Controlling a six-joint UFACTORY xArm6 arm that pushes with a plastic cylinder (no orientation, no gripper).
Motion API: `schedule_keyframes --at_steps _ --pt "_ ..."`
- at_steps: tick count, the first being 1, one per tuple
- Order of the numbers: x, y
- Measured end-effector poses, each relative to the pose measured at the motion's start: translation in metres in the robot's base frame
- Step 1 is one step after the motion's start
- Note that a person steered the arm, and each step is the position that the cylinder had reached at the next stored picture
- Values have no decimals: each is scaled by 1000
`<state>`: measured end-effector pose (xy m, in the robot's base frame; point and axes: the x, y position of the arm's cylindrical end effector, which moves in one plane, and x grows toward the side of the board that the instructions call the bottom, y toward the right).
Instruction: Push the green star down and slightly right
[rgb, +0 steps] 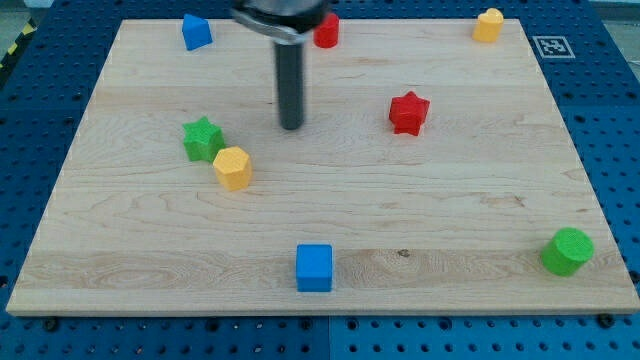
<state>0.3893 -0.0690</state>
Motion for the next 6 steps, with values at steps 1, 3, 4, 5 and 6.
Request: schedule_keyframes --at_steps 1,3,4,5,6 --pt "-2 -79" --pt "-13 -141" --pt "-32 -129" --pt "-21 -96" --pt "-1 -82"
